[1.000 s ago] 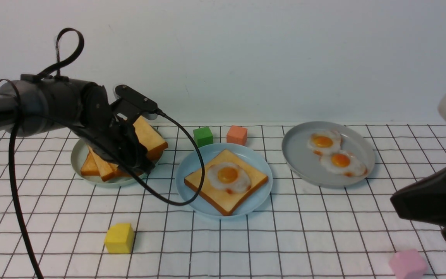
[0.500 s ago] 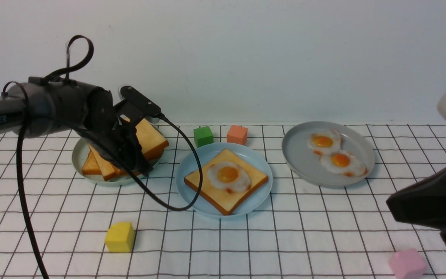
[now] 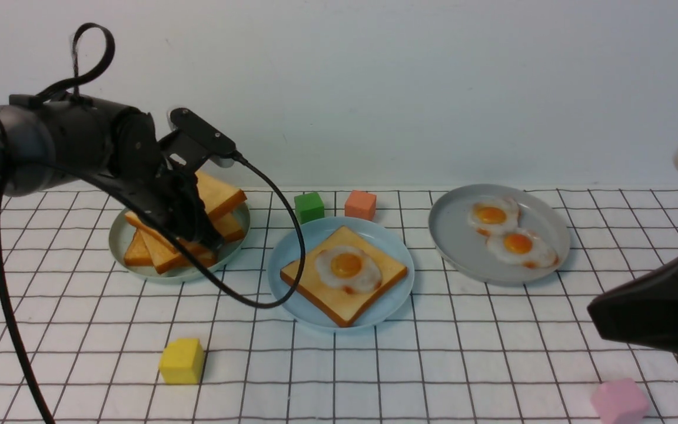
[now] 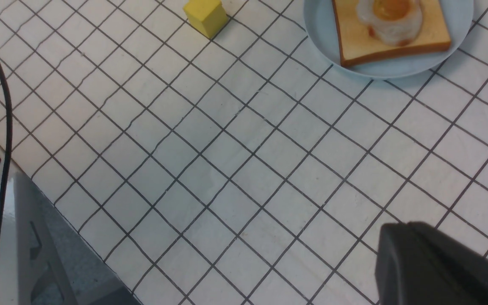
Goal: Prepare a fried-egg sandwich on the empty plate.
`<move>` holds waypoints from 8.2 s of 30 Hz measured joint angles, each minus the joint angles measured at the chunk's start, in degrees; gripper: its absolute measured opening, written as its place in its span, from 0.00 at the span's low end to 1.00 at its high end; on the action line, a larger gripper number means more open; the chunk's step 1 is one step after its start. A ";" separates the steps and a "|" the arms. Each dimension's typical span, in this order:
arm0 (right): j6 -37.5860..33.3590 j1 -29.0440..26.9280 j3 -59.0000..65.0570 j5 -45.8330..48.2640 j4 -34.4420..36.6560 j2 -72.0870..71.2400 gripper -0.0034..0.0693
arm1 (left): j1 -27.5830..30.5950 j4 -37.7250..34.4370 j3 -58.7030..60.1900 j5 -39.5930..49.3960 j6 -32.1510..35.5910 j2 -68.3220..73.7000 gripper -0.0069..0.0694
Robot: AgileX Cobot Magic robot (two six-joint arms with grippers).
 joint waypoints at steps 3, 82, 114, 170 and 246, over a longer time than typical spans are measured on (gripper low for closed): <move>0.00 0.00 0.00 0.11 0.00 -0.05 0.08 | 0.00 -0.06 0.00 0.87 -0.05 -0.16 0.07; 17.64 0.05 -0.05 11.18 -19.08 -24.07 0.11 | -26.55 -6.17 -18.65 27.58 -27.38 -7.96 0.26; 20.41 0.05 -0.05 9.37 -19.08 -24.07 0.05 | -26.55 -12.15 66.61 -20.84 -24.23 -109.99 0.07; 28.17 -26.61 61.60 -36.23 -21.42 -55.03 0.04 | -26.55 -12.22 70.46 -10.44 -24.19 -109.99 0.08; 28.28 -26.61 61.60 -36.23 -21.42 -55.03 0.12 | 11.95 -12.76 81.16 -8.20 -40.78 -109.99 0.08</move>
